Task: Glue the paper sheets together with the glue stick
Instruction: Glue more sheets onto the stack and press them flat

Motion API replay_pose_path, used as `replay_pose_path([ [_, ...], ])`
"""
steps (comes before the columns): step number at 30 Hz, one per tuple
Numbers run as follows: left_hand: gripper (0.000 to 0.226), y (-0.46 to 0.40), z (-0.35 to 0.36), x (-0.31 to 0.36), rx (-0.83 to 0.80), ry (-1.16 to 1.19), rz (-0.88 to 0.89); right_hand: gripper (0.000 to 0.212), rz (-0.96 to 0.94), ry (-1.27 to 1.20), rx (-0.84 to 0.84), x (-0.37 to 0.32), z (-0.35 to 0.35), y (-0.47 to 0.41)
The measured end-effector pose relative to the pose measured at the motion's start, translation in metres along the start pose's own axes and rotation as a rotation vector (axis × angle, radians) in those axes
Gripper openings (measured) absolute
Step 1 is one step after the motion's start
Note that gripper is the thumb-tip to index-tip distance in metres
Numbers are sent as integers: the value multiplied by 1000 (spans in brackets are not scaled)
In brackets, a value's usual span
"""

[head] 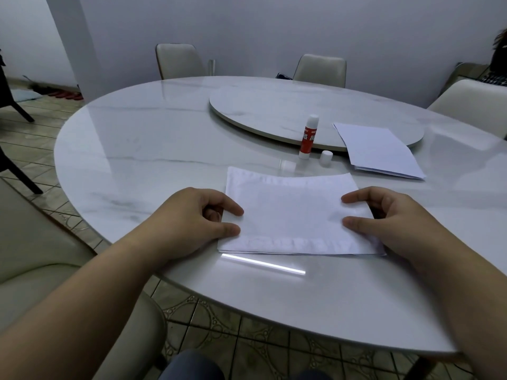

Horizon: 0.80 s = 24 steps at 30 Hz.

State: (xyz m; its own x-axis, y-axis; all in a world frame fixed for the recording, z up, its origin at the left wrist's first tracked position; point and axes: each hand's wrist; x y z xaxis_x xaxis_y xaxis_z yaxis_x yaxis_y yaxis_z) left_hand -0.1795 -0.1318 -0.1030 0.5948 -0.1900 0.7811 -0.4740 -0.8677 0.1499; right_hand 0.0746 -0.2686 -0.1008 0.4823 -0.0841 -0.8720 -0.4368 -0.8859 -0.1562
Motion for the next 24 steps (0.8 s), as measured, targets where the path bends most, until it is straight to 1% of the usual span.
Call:
replay_pose_path([
  [7, 18, 0, 1, -2, 29, -44, 28, 28, 19, -26, 1, -1, 0, 1],
  [24, 20, 3, 0, -1, 7, -58, 41, 31, 37, -39, -2, -6, 1, 2],
])
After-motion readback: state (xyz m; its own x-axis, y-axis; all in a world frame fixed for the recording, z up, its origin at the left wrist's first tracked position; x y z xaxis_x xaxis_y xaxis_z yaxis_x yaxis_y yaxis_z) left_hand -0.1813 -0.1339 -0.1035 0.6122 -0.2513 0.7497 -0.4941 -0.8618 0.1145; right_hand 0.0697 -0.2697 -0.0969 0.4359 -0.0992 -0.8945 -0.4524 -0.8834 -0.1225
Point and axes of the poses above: each hand's wrist, its own y-axis away from the middle knuckle, its own z-axis out of the palm, x = y × z, and after that the axes turned 15 degrees about -z, right-handed
